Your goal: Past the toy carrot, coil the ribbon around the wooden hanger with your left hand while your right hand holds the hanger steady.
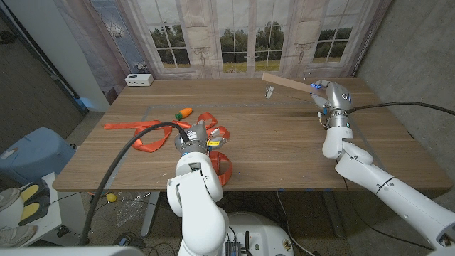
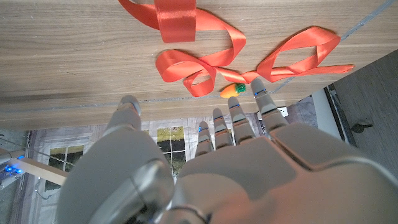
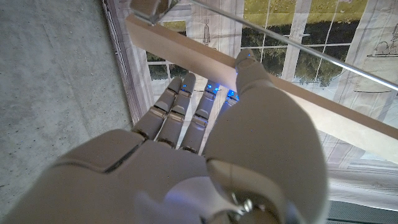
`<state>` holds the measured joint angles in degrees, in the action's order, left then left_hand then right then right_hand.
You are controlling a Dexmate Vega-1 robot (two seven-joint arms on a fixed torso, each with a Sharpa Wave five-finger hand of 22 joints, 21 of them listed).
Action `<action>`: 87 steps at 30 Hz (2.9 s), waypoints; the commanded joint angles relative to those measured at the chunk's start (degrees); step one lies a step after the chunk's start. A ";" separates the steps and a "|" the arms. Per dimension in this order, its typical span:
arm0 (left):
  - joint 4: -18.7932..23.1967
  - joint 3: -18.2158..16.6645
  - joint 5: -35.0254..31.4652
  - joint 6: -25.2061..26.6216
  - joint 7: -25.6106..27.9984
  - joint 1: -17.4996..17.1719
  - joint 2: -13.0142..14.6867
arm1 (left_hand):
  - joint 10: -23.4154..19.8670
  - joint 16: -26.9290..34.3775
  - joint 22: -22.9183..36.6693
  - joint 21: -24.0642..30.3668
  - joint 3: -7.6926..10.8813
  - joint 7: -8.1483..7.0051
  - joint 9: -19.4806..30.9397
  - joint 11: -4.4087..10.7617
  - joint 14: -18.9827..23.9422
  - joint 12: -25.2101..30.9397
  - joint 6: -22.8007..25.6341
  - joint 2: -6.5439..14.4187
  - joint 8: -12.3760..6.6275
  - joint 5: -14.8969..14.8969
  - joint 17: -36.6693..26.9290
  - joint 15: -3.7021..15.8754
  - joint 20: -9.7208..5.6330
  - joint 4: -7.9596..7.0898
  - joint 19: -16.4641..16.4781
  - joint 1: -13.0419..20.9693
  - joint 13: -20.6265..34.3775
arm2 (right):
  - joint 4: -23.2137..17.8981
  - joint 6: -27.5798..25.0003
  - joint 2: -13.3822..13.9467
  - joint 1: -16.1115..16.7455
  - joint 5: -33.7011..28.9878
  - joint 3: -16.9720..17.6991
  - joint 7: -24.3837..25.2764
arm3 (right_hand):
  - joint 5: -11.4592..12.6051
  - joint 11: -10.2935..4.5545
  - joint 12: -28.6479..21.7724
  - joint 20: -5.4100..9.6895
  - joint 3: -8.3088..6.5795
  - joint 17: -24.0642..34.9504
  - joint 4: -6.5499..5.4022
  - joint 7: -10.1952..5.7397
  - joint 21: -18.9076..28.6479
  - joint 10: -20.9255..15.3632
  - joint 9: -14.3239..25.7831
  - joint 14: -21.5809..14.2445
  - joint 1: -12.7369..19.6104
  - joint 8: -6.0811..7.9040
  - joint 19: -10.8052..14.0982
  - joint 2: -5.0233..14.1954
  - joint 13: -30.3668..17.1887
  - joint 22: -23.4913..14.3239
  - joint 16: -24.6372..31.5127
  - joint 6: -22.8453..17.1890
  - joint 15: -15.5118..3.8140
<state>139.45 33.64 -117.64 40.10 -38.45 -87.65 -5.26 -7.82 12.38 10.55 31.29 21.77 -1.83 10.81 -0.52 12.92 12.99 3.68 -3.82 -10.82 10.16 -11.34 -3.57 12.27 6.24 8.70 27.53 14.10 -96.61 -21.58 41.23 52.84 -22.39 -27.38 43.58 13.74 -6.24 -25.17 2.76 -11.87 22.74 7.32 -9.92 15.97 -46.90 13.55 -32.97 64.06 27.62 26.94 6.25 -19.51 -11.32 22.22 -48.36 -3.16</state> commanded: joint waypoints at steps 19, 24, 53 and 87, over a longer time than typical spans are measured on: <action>-4.55 -3.19 23.01 1.10 31.19 0.27 -1.80 | -5.60 0.72 0.06 -1.02 0.25 2.40 0.10 -0.56 5.25 2.02 6.93 1.23 -1.78 0.63 0.29 2.56 0.13 1.09 3.55 1.60 -0.35 | 2.85 6.12 -0.67 -2.68 0.70 -1.44 -0.60 | 0.17 0.04 -0.06 2.04 0.50 0.29 -0.27 8.16 0.76 -0.56 1.83 -0.71 1.50 0.35 0.39 1.98 -0.35 -0.39 -0.45 -10.49 -9.74; -4.49 -19.67 62.30 -16.05 40.44 6.28 8.74 | -6.63 0.61 0.19 -0.92 2.67 2.69 0.09 -0.68 5.98 2.06 8.36 5.32 -1.66 0.49 0.40 3.15 -0.22 1.82 5.81 4.66 -0.45 | 2.10 4.33 -2.21 -4.93 -1.80 -4.24 -2.49 | 0.18 0.00 0.03 2.10 0.55 0.28 -0.28 8.20 0.84 -0.42 1.81 -0.71 1.55 0.34 0.49 2.01 -0.37 -0.40 -0.54 -10.50 -9.78; 2.96 -8.19 77.24 10.17 48.84 14.32 34.29 | -3.68 -1.13 0.24 -4.37 -0.08 2.32 0.12 -1.43 2.27 0.25 4.03 2.13 0.25 -0.32 0.47 0.59 0.17 1.30 3.12 1.73 -0.45 | -5.27 -4.87 -3.28 -0.30 -3.02 -2.14 -0.85 | 0.17 -0.12 0.28 2.14 1.12 0.50 -0.37 8.12 1.20 -0.74 1.69 -0.93 1.82 0.29 0.57 2.14 -0.42 -0.44 -0.91 -10.61 -9.81; 19.98 20.16 82.00 35.08 31.92 41.78 68.89 | -0.51 -1.78 0.24 -9.10 2.31 -1.14 -0.01 3.34 -3.36 -0.33 3.13 4.18 -0.65 0.54 0.81 3.78 -0.83 3.84 -1.96 10.03 -0.58 | -7.69 -2.52 -0.50 4.69 -1.05 1.29 0.39 | 0.13 -0.01 0.67 2.03 1.77 0.79 -0.56 8.06 1.59 -0.87 1.67 -1.20 2.02 0.28 0.55 2.31 -0.49 -0.46 -1.34 -10.70 -9.76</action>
<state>152.61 38.46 -34.59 63.57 6.90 -62.02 47.79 -8.11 10.99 10.65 23.07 23.10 -1.84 10.65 1.07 10.67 12.50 6.47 -0.24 -11.03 10.44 -10.49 -0.76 11.92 9.62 8.09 34.85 13.59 -103.90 -25.12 39.77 55.72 -23.95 -27.40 43.63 13.45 -6.34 -23.96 2.76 -10.04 23.26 7.10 -10.35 17.24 -47.38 13.55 -33.47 65.02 27.50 26.94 6.78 -19.82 -11.59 21.12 -48.96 -3.27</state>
